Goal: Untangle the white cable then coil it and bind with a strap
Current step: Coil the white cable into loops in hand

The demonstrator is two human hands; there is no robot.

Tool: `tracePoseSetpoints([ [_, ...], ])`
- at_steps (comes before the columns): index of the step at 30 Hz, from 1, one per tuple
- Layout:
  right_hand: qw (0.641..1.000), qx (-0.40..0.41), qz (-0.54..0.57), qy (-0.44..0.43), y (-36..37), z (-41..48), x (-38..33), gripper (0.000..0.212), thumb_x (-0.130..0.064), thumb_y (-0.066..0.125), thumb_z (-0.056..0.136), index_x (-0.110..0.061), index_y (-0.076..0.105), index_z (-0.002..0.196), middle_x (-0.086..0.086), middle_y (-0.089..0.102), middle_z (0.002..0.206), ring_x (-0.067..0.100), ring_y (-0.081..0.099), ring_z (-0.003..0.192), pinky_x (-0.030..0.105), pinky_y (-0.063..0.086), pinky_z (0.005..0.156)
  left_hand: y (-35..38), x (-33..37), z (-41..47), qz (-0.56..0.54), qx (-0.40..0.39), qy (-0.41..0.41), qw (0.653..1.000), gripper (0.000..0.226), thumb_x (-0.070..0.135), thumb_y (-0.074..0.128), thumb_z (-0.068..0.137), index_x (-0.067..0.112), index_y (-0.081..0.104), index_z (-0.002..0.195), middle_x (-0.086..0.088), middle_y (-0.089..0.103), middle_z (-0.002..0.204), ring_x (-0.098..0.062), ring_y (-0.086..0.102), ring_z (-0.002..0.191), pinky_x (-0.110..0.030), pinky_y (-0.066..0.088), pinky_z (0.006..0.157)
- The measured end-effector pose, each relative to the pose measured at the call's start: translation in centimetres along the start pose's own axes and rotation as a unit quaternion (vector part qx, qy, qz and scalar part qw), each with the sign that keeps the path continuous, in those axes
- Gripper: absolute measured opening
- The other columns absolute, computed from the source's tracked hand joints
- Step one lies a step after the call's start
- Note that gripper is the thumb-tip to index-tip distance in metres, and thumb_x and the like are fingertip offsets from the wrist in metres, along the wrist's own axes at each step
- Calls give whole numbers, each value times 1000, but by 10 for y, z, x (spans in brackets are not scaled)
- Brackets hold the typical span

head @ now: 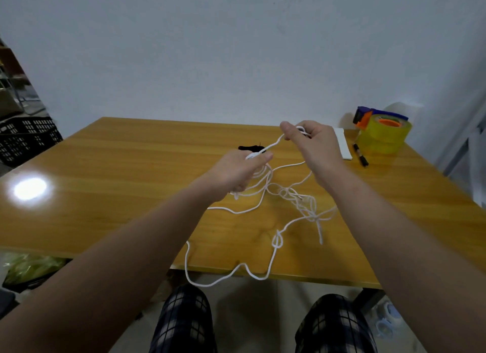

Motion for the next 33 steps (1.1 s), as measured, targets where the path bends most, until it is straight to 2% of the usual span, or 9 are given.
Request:
tracePoseSetpoints([
  [2,1000,-11,0,11,-3,0,11,31,-31,65,86,-1,59,82,0,48,68,2,41,60,13,33,56,0,3,2,-129,-28,-2,991,23,31,50,96,16,51,79,11,23,43,-5,16,36,-18,12,39],
  [5,997,-42,10,63,-1,-9,31,24,-38,56,91,-16,49,94,-10,54,77,6,49,74,22,39,71,-3,11,6,-260,-15,7,965,41,24,45,98,20,31,60,9,22,41,-6,19,34,-20,17,39],
  [8,993,-42,-1,113,-5,-18,52,22,-42,49,94,-21,51,101,-7,56,87,10,52,83,24,40,71,-13,23,7,-375,-12,-14,927,57,28,43,98,19,44,42,6,35,44,-8,38,40,-21,40,44],
  [14,966,-5,-244,86,-4,-15,65,33,-32,41,98,-18,58,74,-4,51,62,20,50,66,30,32,60,-1,21,2,-340,-81,-49,936,60,30,42,97,17,46,39,-3,64,62,-16,68,63,-34,58,73],
  [18,936,-12,-336,103,14,-16,61,17,-16,41,94,-20,58,95,4,63,89,30,61,89,35,46,71,20,24,4,-360,-128,-47,923,59,32,37,98,17,43,42,-5,68,69,-16,69,70,-36,57,76],
  [22,849,-151,-506,22,28,-42,58,36,-3,33,91,-19,48,120,11,62,108,33,60,96,36,40,71,15,34,14,-408,-27,-31,912,61,27,37,100,13,56,44,-7,62,75,-18,61,76,-33,53,81],
  [26,820,-213,-532,-12,27,-50,63,34,-1,32,89,-19,39,117,6,60,95,28,55,76,33,37,62,0,28,22,-401,68,-10,913,41,26,34,102,12,50,68,-11,66,93,-24,61,99,-33,44,92],
  [29,806,-259,-529,-64,28,-56,63,28,-15,38,94,-23,40,120,2,63,103,28,59,86,35,43,67,-6,23,25,-355,96,-3,930,34,26,31,103,3,54,115,-14,56,132,-22,43,133,-37,34,107],
  [33,830,-301,-462,-88,21,-56,53,40,-28,33,101,-35,32,141,1,59,124,26,57,107,37,48,80,-21,16,28,-300,134,-1,944,38,27,35,103,5,41,133,-6,44,146,-17,27,142,-41,19,117],
])
Point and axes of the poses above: each hand's wrist, its own z-axis towards the middle knuckle, its own y-axis out of the palm, x = y × z, the point moved 1 cm from there along z, towards the middle knuckle
